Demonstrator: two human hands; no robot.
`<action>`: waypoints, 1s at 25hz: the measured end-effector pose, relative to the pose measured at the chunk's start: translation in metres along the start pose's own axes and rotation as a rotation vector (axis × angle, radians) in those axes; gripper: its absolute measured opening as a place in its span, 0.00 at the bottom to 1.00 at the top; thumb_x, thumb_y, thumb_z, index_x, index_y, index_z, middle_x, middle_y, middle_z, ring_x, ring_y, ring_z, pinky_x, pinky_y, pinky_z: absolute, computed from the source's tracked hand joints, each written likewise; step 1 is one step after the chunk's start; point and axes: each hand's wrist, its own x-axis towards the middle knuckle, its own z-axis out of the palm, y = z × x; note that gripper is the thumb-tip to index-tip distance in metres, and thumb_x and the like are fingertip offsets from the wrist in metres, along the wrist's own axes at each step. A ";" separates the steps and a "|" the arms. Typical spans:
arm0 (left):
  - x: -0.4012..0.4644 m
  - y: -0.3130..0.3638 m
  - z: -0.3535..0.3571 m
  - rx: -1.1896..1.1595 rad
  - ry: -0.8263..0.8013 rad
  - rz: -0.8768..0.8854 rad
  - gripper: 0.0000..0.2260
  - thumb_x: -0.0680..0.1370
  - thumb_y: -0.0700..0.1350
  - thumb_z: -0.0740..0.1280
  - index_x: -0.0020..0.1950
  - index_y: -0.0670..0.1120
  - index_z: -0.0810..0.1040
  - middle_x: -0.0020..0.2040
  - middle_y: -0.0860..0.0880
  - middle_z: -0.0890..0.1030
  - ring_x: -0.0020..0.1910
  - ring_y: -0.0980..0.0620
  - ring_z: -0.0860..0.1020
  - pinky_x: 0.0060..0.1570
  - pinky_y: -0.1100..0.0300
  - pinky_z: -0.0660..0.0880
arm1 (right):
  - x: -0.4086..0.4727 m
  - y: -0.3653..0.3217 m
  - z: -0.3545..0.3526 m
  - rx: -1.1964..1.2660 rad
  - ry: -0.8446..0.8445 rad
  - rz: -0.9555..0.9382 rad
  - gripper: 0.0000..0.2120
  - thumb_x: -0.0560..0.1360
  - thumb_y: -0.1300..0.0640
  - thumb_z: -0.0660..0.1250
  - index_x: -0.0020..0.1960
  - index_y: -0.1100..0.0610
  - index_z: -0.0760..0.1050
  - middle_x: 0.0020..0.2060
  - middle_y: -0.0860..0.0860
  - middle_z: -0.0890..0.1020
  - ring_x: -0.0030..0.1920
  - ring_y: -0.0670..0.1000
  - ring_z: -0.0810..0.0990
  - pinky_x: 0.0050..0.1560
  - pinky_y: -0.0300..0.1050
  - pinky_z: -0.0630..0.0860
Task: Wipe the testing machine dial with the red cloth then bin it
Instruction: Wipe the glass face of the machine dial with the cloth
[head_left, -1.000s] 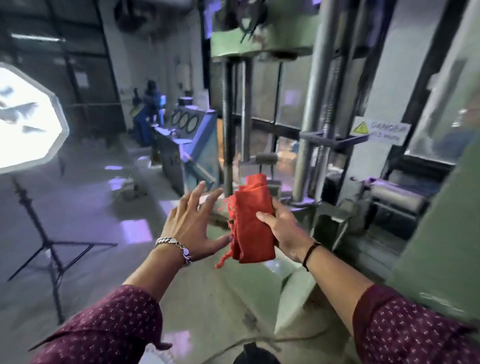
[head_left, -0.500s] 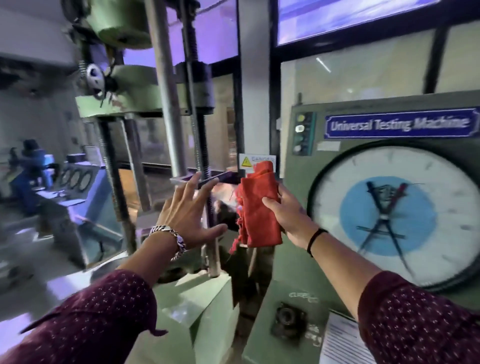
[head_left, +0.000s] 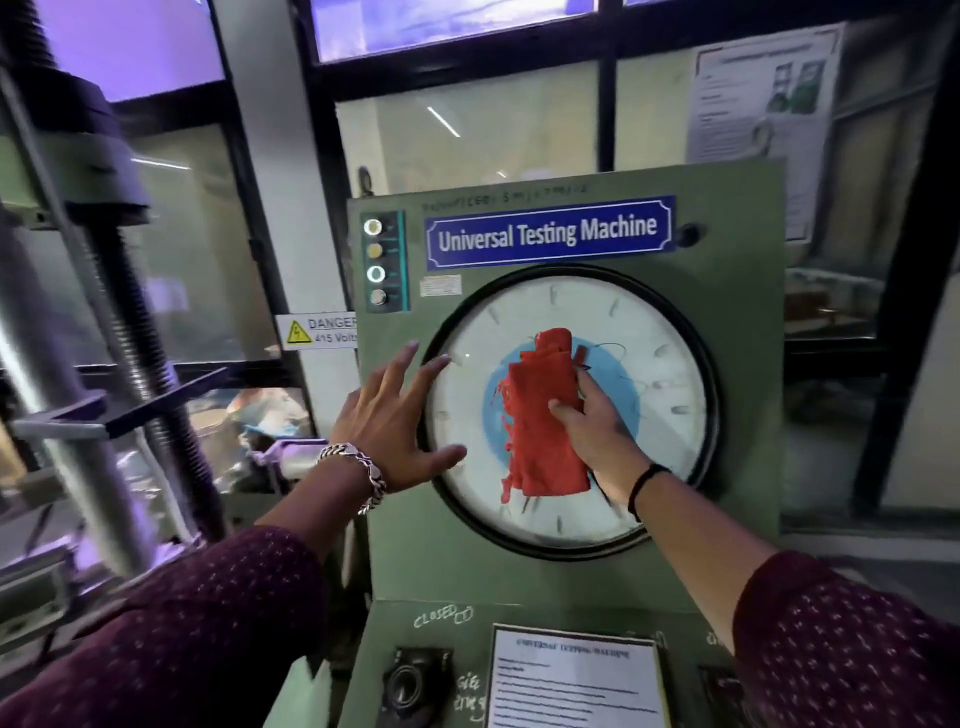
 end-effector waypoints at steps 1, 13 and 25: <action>0.015 0.000 0.015 -0.028 -0.015 0.021 0.53 0.66 0.74 0.70 0.87 0.63 0.54 0.89 0.48 0.53 0.81 0.37 0.62 0.73 0.36 0.71 | 0.008 0.006 -0.011 -0.014 0.051 -0.001 0.23 0.87 0.58 0.66 0.80 0.40 0.74 0.65 0.50 0.89 0.64 0.58 0.88 0.70 0.64 0.84; 0.206 -0.007 0.166 0.188 -0.056 0.255 0.68 0.59 0.79 0.74 0.89 0.60 0.41 0.89 0.48 0.33 0.88 0.40 0.38 0.83 0.32 0.42 | 0.150 0.062 -0.057 -1.094 0.511 -0.173 0.39 0.86 0.58 0.60 0.92 0.44 0.48 0.92 0.52 0.53 0.90 0.65 0.58 0.85 0.69 0.62; 0.226 -0.016 0.221 0.248 0.073 0.323 0.83 0.44 0.83 0.74 0.90 0.55 0.40 0.89 0.41 0.37 0.86 0.31 0.39 0.78 0.20 0.42 | 0.182 0.125 -0.026 -1.172 0.637 -0.381 0.38 0.84 0.29 0.55 0.91 0.38 0.52 0.93 0.51 0.50 0.91 0.69 0.44 0.85 0.77 0.42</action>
